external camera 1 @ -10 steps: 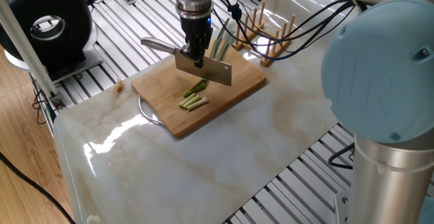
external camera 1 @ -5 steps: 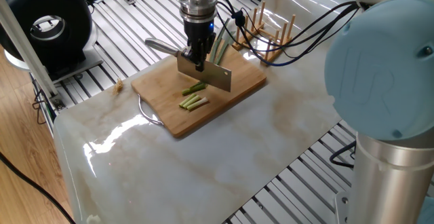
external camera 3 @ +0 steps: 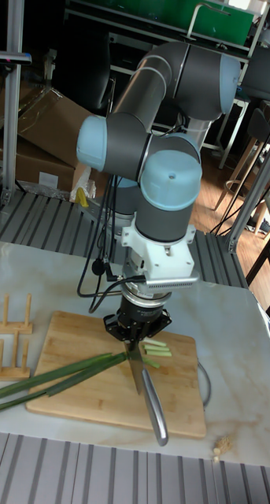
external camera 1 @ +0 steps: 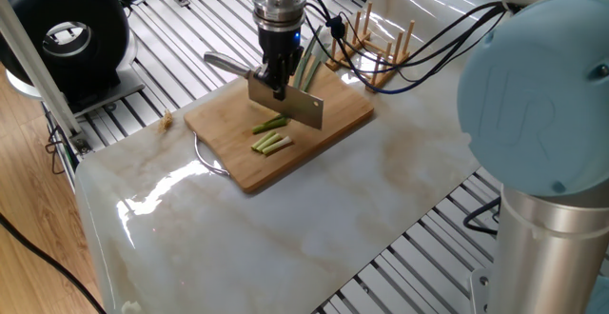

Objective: Chop the green garlic

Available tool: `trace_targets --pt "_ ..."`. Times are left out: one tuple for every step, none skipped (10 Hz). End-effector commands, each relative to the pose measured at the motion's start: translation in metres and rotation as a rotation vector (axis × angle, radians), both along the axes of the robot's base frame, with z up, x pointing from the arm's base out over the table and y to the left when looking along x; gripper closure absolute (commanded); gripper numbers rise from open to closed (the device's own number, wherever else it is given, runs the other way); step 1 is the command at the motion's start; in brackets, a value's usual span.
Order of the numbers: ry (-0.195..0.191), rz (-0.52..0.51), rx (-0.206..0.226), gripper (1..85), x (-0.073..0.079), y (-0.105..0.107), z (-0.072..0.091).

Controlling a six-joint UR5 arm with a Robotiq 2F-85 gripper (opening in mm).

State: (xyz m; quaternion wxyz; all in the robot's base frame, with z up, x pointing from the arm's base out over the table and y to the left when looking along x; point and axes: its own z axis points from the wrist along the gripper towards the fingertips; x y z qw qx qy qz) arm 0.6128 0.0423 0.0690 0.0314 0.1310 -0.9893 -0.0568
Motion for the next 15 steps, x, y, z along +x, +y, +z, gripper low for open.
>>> trace_targets --pt "-0.003 -0.011 0.015 84.3 0.001 0.001 0.009" --pt "-0.002 -0.02 0.01 84.3 0.001 -0.001 0.01" --pt "-0.001 -0.029 0.001 84.3 0.0 -0.005 0.012" --pt "-0.005 -0.042 -0.006 84.3 0.0 -0.008 0.012" --pt "-0.011 -0.058 -0.019 84.3 0.001 -0.012 0.01" --pt "-0.007 -0.07 -0.032 84.3 0.001 -0.016 0.009" --pt "0.008 -0.085 -0.017 84.3 -0.003 -0.011 0.009" --pt "0.016 -0.097 -0.012 84.3 -0.004 -0.01 0.009" --pt "0.038 -0.122 0.009 84.3 -0.008 -0.004 0.008" --pt "0.045 -0.135 0.002 84.3 -0.008 -0.006 0.007" --pt "0.047 -0.141 -0.011 84.3 -0.009 -0.009 0.006" --pt "0.042 -0.155 -0.009 84.3 -0.008 -0.009 0.005" --pt "0.025 -0.174 -0.001 84.3 -0.004 -0.008 0.004" --pt "0.01 -0.185 0.007 84.3 -0.001 -0.006 0.004" --pt "0.003 -0.187 0.012 84.3 -0.001 -0.004 0.005"
